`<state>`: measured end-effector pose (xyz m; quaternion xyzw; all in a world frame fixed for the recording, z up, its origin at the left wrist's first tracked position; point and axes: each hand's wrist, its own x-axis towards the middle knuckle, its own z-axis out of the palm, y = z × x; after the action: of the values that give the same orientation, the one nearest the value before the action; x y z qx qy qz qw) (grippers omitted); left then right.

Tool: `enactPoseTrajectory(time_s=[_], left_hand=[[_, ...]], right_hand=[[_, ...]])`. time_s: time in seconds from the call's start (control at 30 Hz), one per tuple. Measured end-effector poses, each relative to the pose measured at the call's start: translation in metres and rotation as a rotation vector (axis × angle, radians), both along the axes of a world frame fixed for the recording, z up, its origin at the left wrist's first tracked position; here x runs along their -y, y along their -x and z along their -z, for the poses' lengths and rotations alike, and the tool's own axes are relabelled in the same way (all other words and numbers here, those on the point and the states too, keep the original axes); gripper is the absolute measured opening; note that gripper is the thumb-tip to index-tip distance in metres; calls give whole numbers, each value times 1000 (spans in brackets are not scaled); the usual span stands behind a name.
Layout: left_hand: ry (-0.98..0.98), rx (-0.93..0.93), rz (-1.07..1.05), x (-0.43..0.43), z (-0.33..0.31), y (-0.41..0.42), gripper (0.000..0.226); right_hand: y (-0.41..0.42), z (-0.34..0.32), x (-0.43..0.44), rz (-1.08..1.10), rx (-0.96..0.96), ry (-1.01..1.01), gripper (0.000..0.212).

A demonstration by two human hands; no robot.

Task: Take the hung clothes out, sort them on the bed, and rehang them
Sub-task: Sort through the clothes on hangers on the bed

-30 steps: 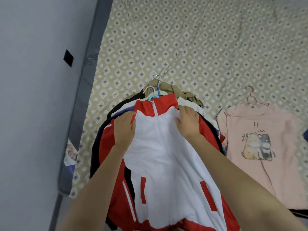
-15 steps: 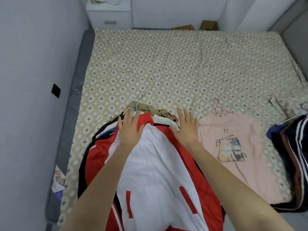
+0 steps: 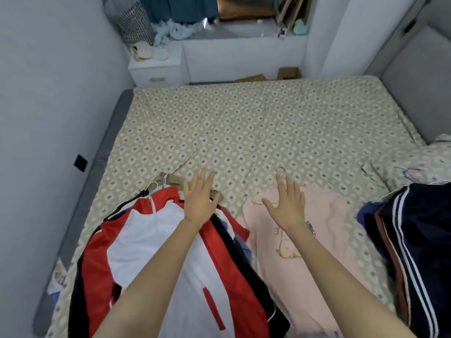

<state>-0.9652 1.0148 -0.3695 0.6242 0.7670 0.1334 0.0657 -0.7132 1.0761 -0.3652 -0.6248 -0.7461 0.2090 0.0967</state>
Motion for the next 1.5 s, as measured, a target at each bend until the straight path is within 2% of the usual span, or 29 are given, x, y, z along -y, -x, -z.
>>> enactPoseTrajectory(time_s=[0.2, 0.33, 0.57, 0.8, 1.0, 1.5], left_hand=[[4, 21, -100, -17, -11, -134, 72], [16, 63, -125, -35, -13, -192, 74], [44, 64, -131, -64, -1, -239, 75], [96, 62, -130, -86, 43, -251, 76], [140, 134, -117, -114, 106, -259, 78], [292, 146, -178, -170, 315, -228, 76]], right_hand=[[-107, -15, -34, -93, -11, 40, 83], [-168, -19, -53, -114, 5, 60, 82], [-221, -5, -84, -100, 12, 97, 86], [-234, 32, -117, -106, 39, 145, 85], [-229, 93, -148, -99, 64, 164, 83], [-208, 321, -220, -143, 215, 188, 84]])
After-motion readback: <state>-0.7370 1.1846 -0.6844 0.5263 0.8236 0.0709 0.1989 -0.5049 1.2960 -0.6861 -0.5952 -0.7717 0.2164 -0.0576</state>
